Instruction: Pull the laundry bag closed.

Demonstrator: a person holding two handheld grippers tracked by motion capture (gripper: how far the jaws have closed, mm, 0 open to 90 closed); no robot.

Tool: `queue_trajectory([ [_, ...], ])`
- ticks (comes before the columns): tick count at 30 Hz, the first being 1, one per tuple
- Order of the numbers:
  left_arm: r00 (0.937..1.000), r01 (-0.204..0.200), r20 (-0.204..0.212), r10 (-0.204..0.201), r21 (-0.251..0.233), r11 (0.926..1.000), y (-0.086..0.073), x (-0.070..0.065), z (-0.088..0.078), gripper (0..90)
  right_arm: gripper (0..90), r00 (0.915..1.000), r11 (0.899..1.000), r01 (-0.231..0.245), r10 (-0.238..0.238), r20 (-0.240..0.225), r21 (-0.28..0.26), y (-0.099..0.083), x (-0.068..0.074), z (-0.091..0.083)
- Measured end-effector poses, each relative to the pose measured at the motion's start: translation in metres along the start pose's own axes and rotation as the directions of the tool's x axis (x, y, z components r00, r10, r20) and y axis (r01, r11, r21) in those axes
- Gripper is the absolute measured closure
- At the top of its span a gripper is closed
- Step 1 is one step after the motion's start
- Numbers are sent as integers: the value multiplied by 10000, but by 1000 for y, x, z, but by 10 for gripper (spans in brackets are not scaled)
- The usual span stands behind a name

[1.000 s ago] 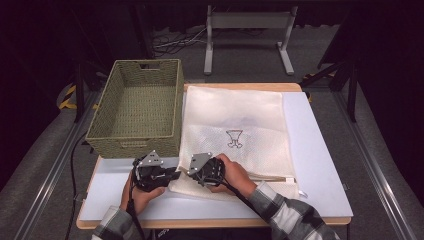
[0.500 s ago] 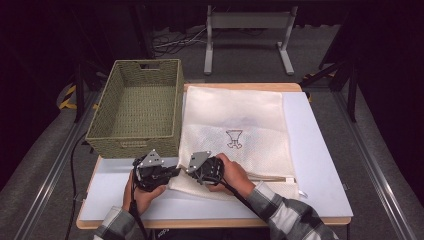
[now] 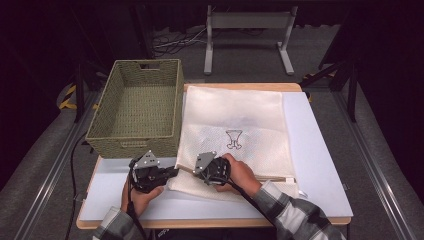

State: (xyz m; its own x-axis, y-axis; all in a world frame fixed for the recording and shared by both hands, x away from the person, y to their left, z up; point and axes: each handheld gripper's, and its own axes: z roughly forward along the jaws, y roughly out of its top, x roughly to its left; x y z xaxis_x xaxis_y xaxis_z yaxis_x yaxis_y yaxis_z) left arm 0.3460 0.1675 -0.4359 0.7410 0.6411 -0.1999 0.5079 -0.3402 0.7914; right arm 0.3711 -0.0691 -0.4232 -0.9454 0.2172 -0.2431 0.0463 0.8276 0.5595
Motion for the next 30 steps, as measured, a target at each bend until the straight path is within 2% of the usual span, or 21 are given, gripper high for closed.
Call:
queue_trajectory([
  [13,9993,-352,-109,354,235,9991,-2,-6,-1,849,821,9995,9999,-97,96,-284,-48,-26,1,-20],
  [15,9992,-335,-194,339,195,9992,-2,-5,-2,850,821,9999,10000,-24,25,-160,54,-27,2,-20],
  [17,9997,-103,-197,106,152,9998,-3,-2,-5,851,821,10000,9999,3,-3,-12,164,-29,2,-19],
  [25,9995,-157,-256,163,249,9996,-4,-2,-6,851,821,9998,9993,-215,213,60,304,-42,0,-29],
  [30,9994,-237,-252,245,321,9992,-4,-2,-6,850,821,9997,9992,-210,206,107,339,-56,1,-42],
])
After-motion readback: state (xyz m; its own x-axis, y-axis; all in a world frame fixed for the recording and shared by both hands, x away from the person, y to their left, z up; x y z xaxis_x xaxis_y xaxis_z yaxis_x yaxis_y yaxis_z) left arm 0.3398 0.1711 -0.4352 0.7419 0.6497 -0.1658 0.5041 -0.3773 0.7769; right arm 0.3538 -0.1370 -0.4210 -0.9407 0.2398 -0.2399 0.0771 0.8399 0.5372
